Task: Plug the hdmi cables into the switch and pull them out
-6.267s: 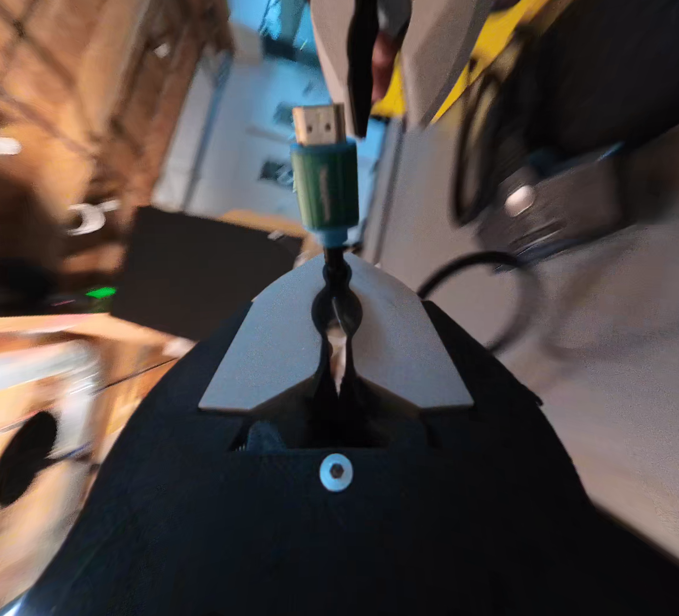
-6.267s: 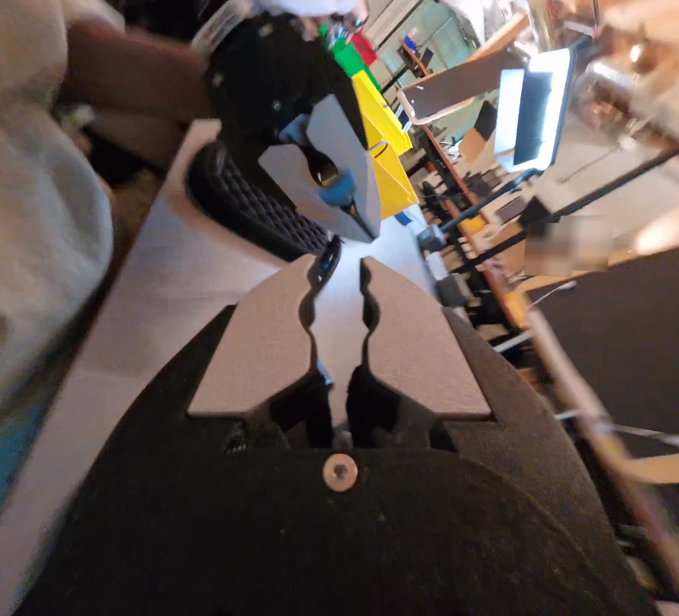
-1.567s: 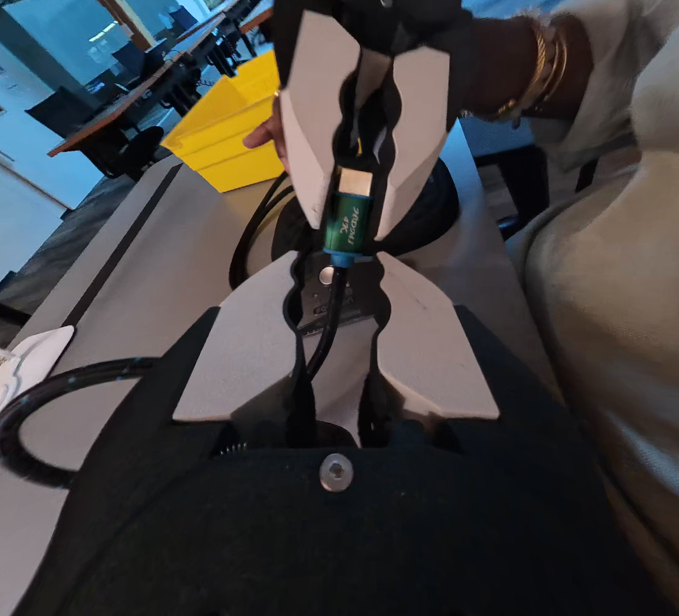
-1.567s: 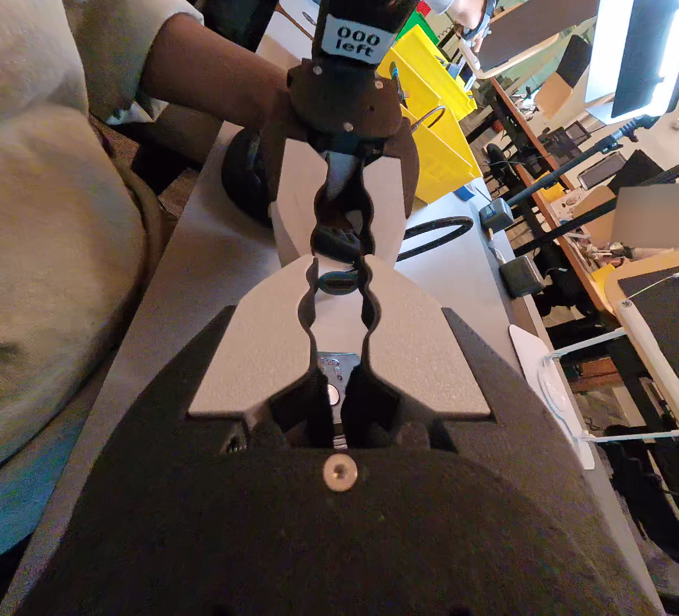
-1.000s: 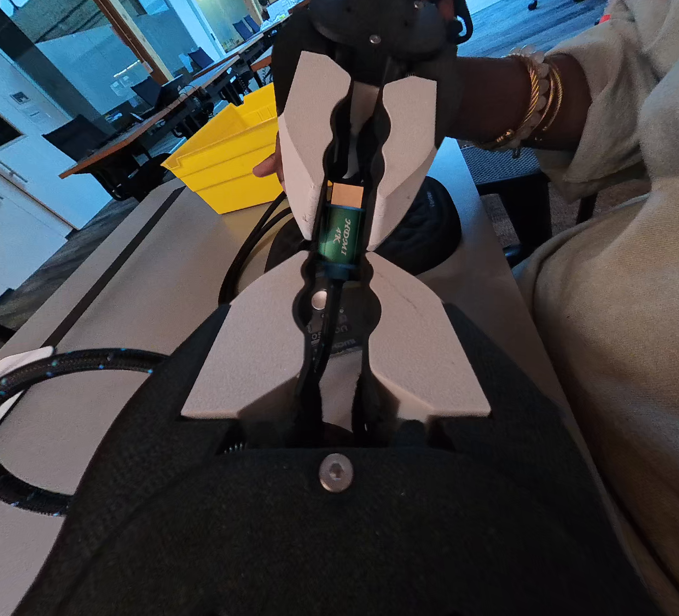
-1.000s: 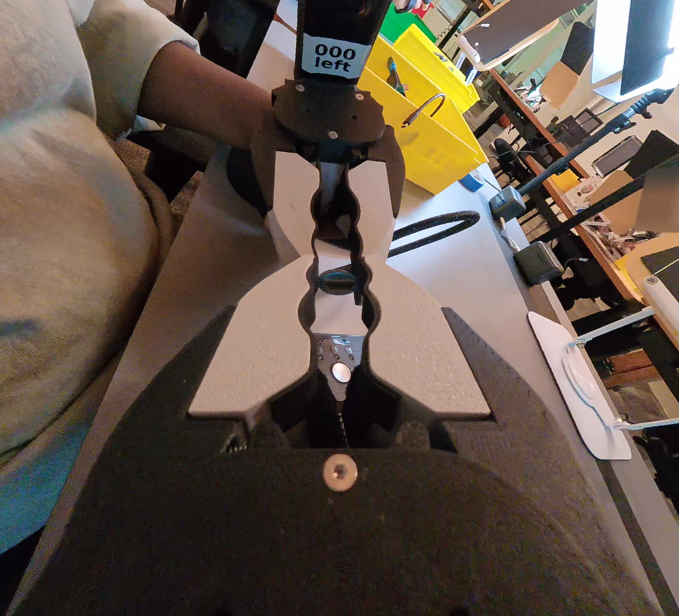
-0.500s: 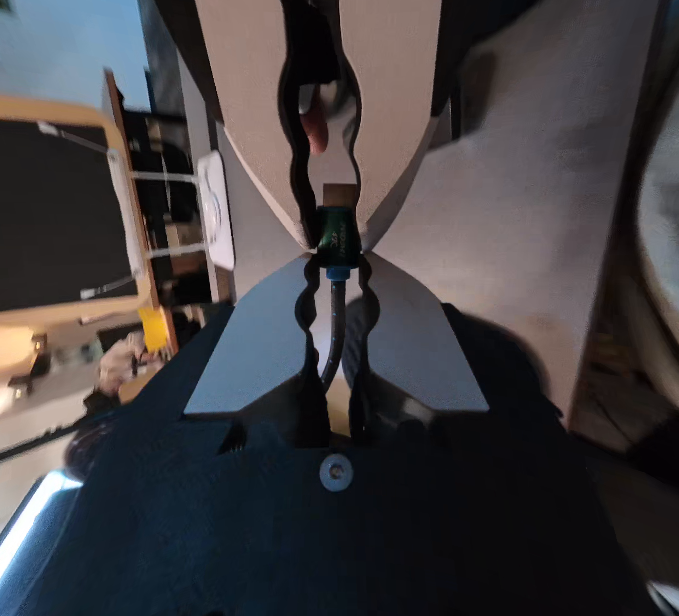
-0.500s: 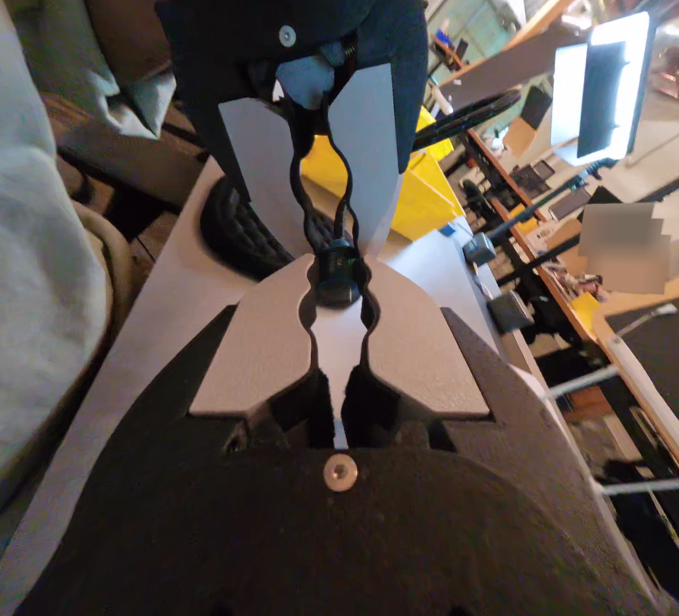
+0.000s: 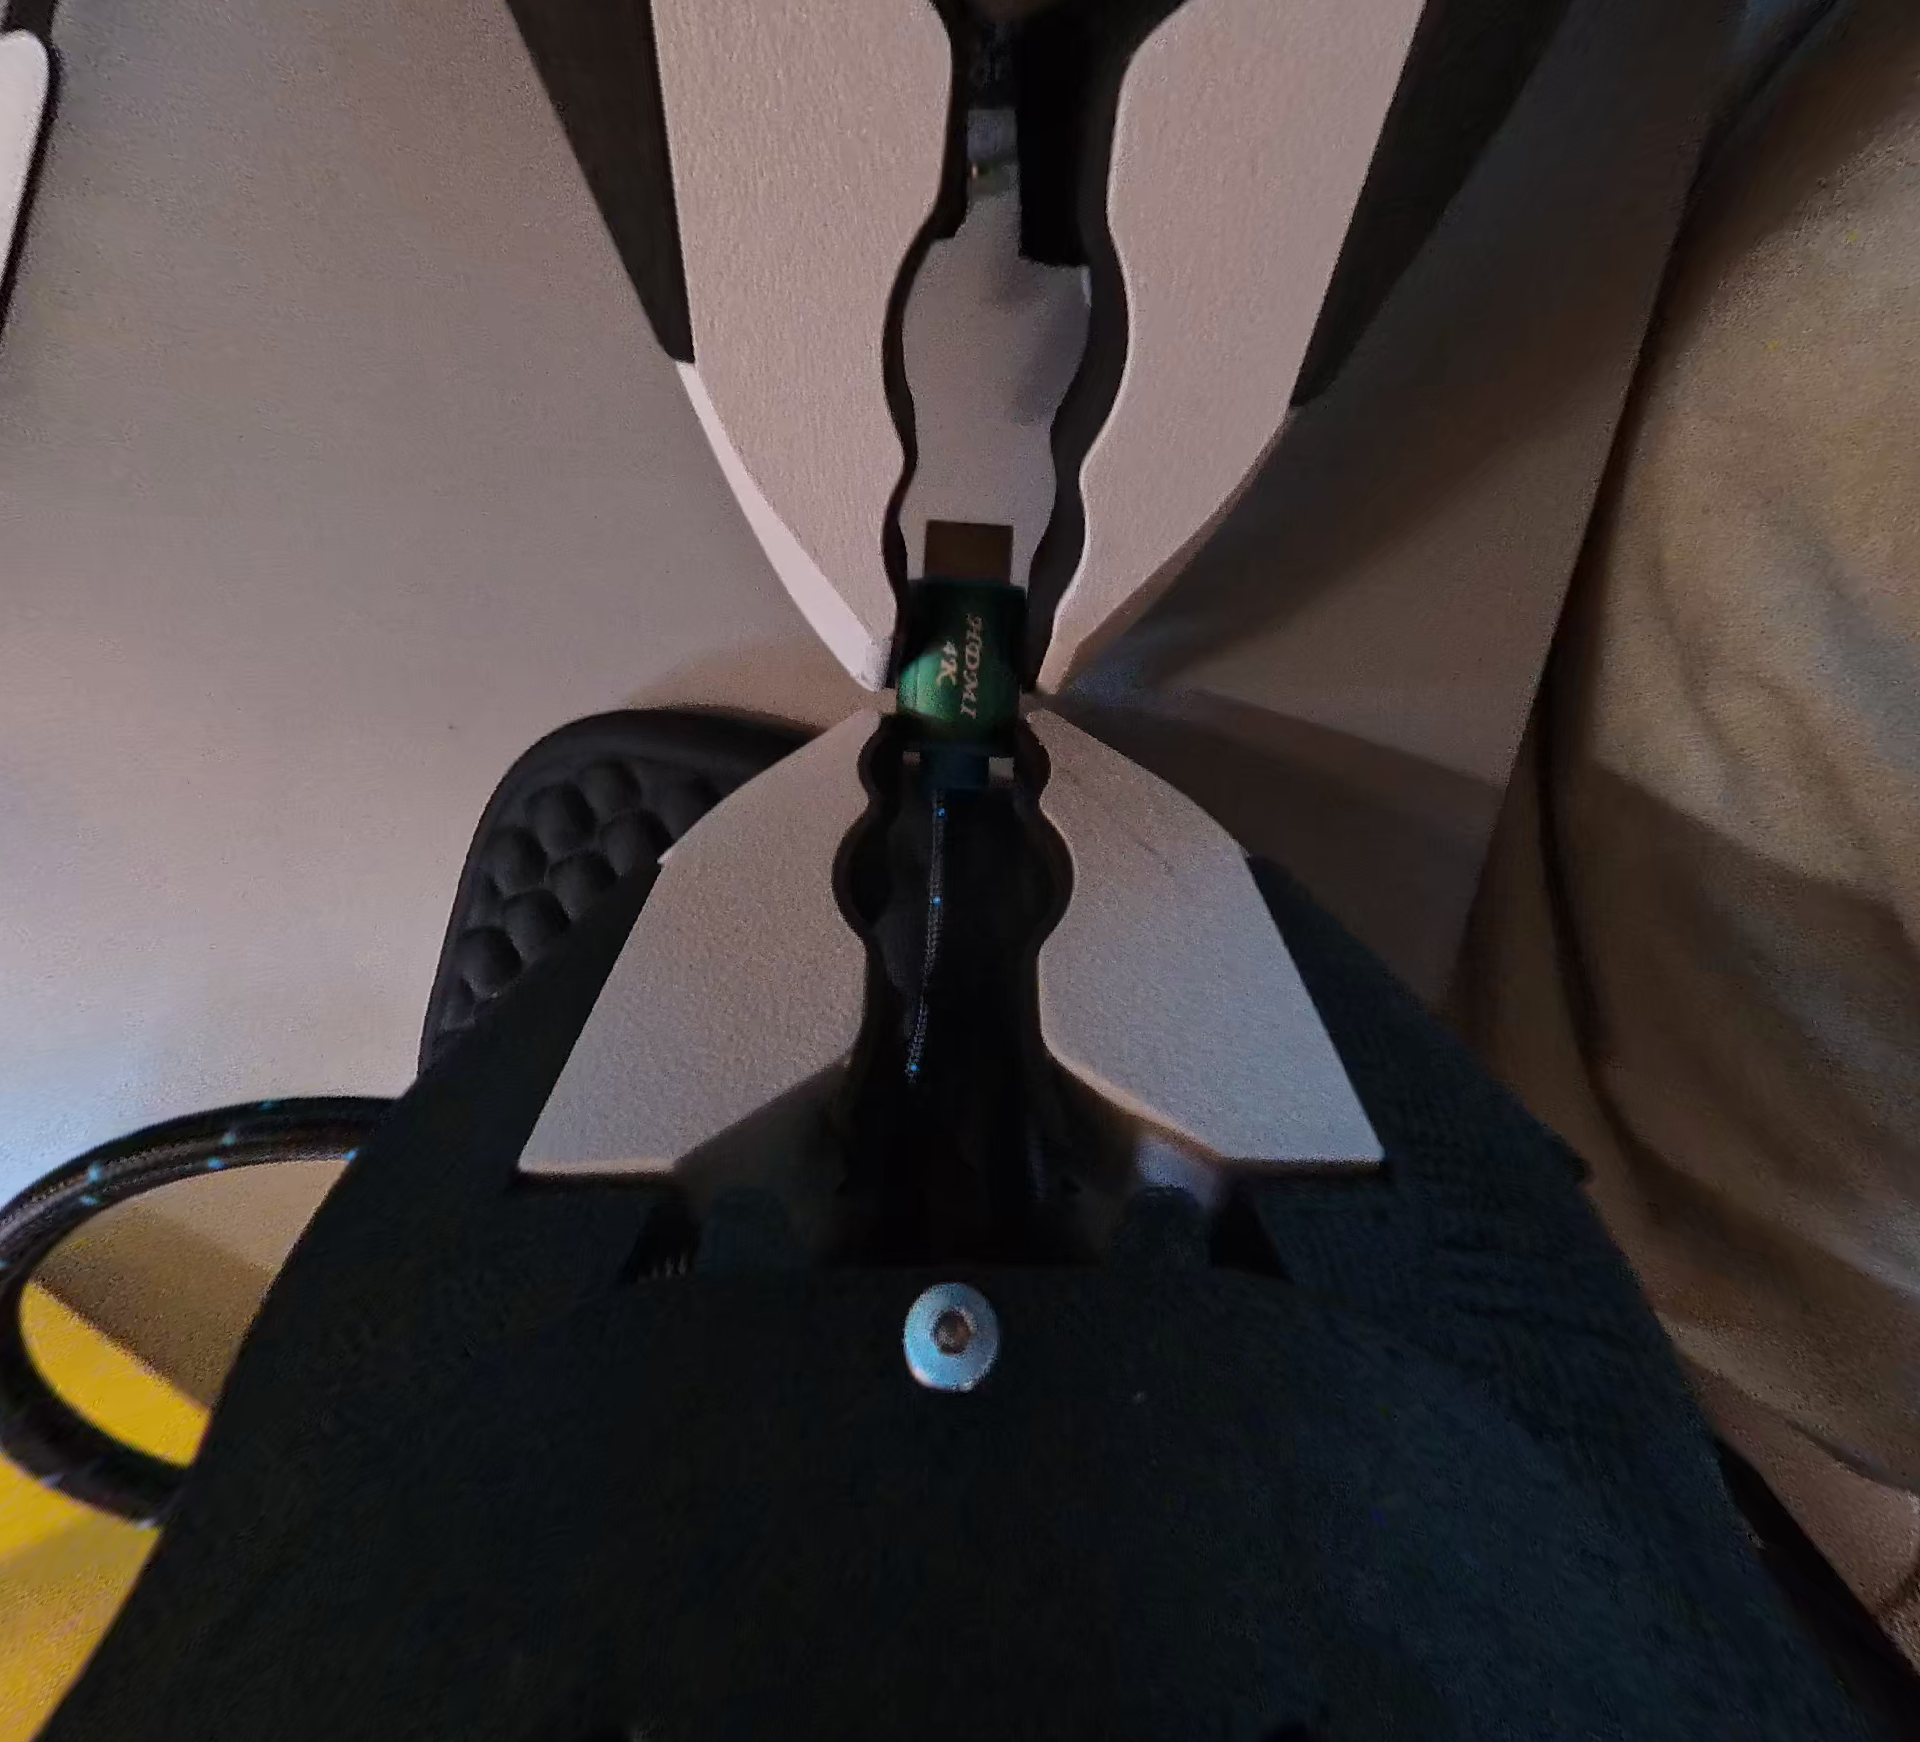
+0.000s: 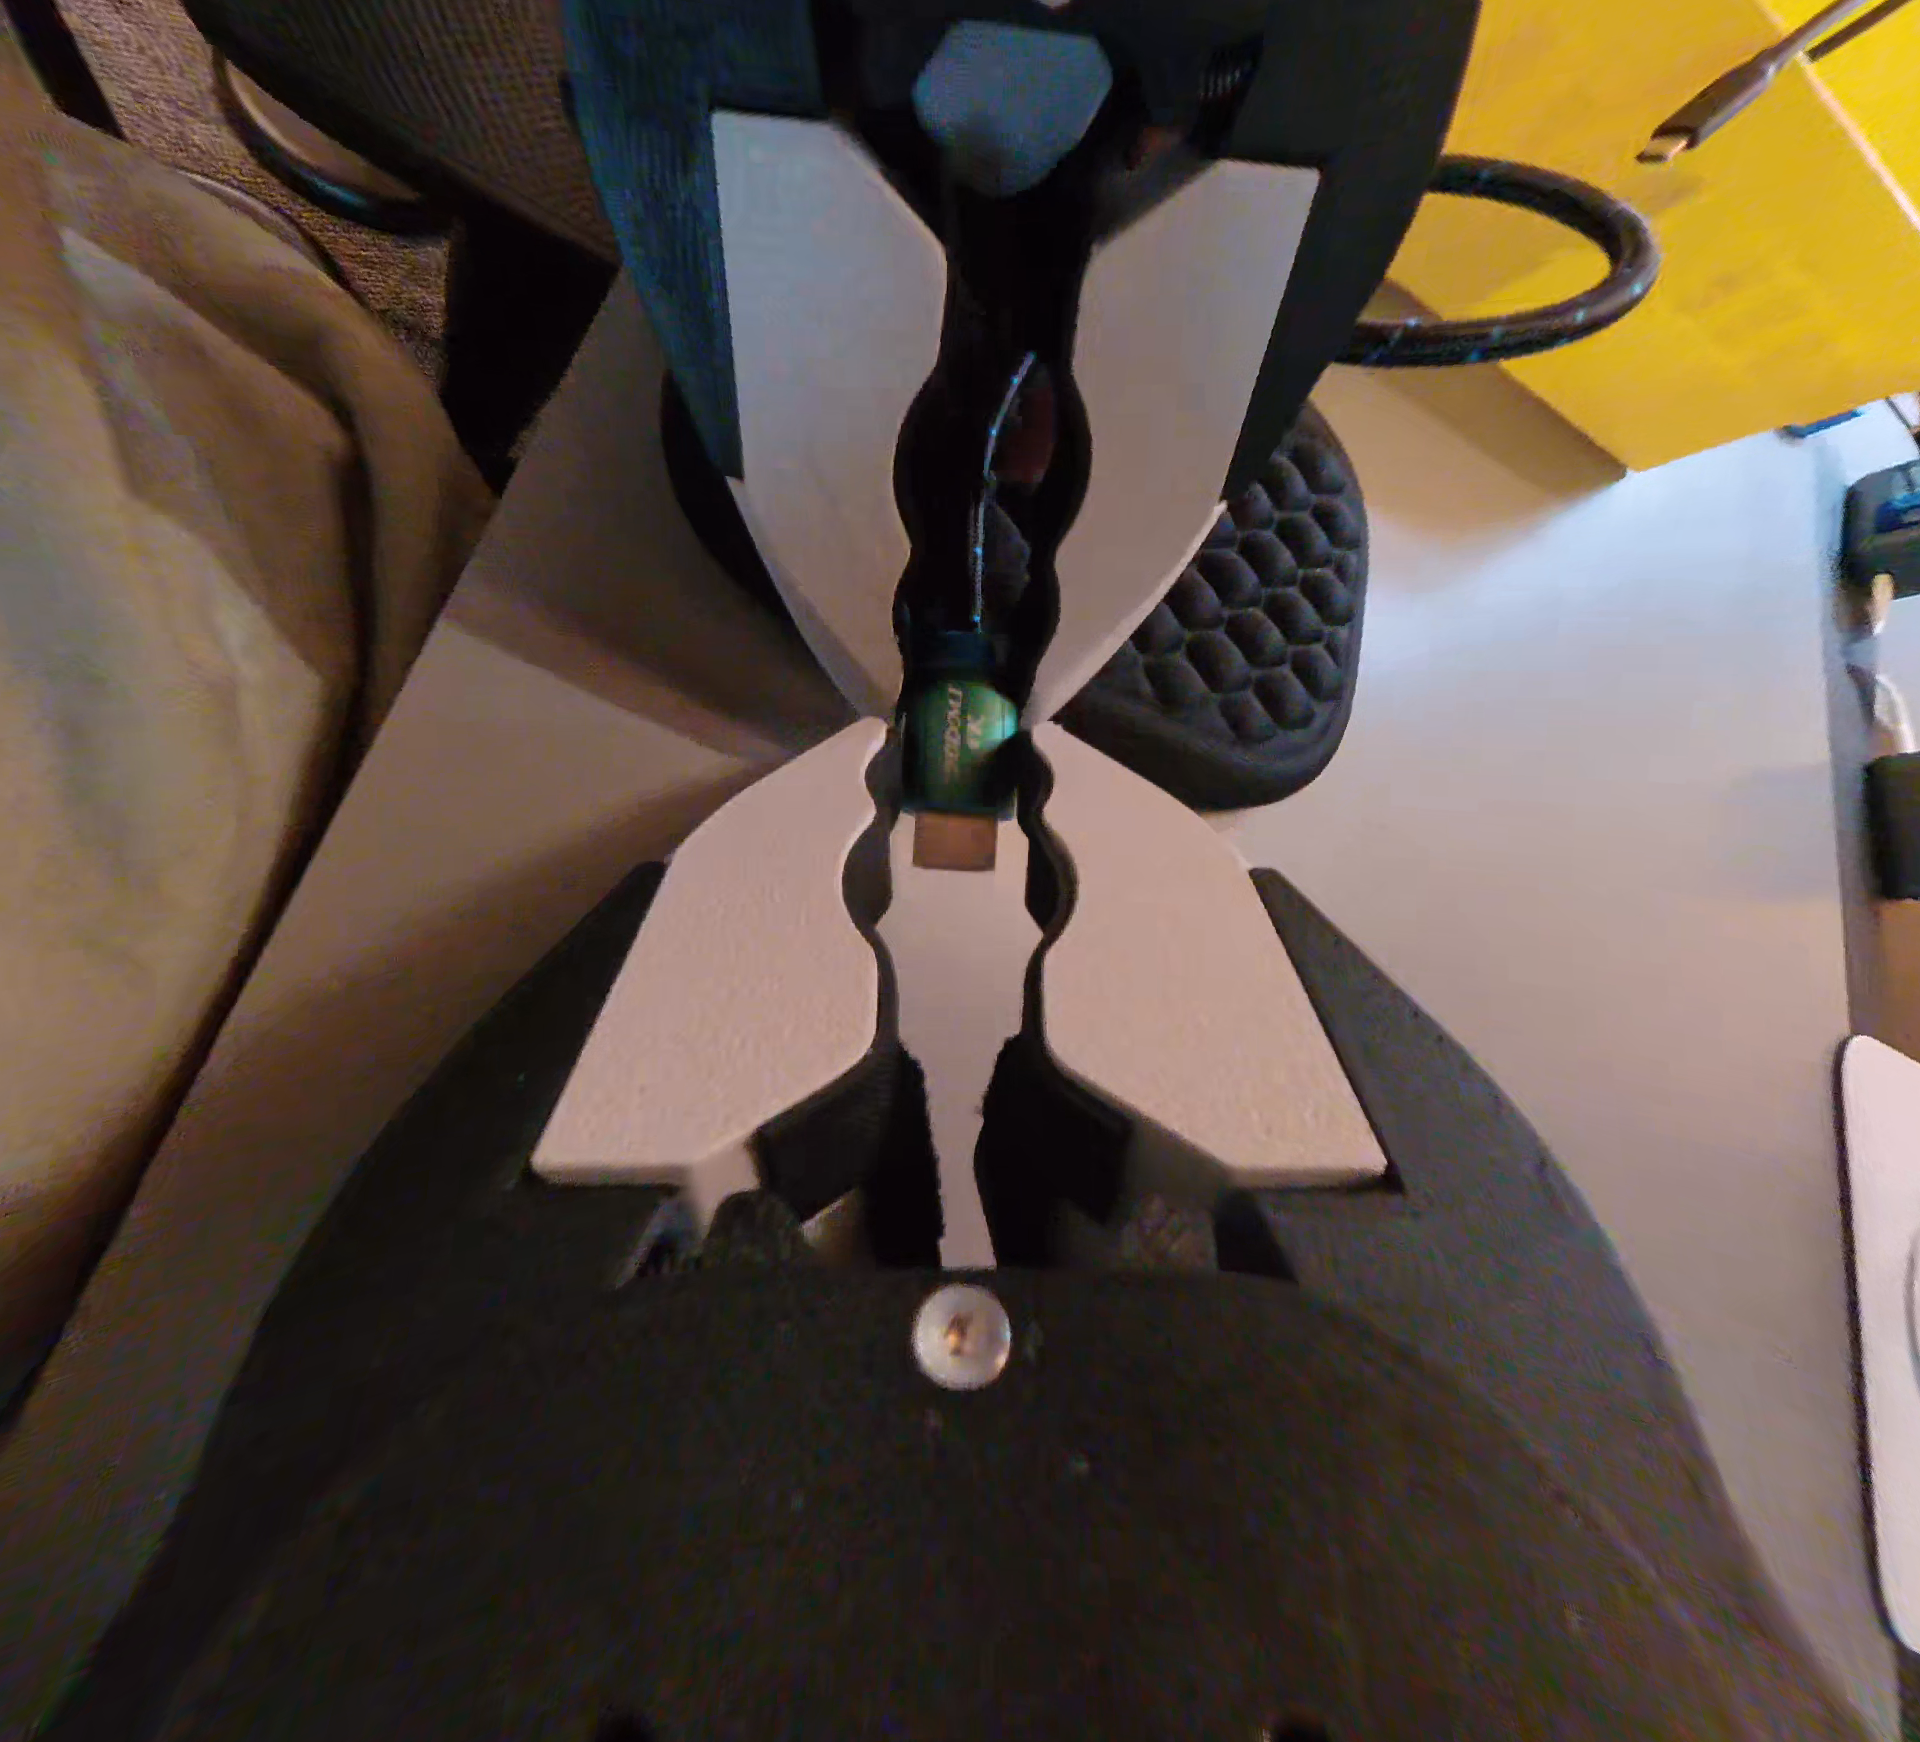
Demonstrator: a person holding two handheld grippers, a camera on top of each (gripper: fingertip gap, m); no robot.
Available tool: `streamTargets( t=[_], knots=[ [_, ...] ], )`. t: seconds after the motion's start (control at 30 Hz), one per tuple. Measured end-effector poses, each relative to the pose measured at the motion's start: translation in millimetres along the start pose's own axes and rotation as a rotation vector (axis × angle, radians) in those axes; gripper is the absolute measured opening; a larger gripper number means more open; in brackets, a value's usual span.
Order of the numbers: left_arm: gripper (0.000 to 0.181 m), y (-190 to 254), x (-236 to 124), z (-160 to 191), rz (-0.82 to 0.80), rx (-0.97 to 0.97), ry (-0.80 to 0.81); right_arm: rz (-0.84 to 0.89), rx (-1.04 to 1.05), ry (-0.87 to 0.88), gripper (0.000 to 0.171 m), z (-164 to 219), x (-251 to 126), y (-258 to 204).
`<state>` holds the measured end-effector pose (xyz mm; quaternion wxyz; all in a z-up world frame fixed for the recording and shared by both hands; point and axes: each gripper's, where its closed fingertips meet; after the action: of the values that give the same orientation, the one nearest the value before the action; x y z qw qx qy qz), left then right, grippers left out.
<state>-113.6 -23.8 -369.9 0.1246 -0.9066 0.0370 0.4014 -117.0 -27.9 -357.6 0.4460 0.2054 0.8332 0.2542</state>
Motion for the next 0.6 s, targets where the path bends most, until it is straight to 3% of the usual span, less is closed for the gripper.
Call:
streamTargets(
  t=[0.27, 0.4, 0.6],
  knots=[
    [0.021, 9.7, -7.6, -11.6, 0.114, 0.028, 0.210, -0.041, -0.019, 0.034, 0.022, -0.9, -7.6, -4.3],
    [0.029, 15.5, -10.0, -12.0, 0.144, 0.069, 0.232, -0.051, -0.044, 0.046, 0.022, -0.6, -12.5, -6.0],
    [0.022, 11.1, -10.5, -15.9, 0.136, 0.034, 0.257, -0.057, -0.031, 0.037, 0.022, 1.1, -12.3, -6.1]
  ],
)
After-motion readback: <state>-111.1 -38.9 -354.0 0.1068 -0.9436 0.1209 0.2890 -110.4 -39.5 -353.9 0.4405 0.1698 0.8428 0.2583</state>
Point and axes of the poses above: each gripper's, where its closed fingertips meet, x out along the fingers, z out of its underside, y = z × x across the jaws, and after that the axes turned 15 degrees about -x, right-handed
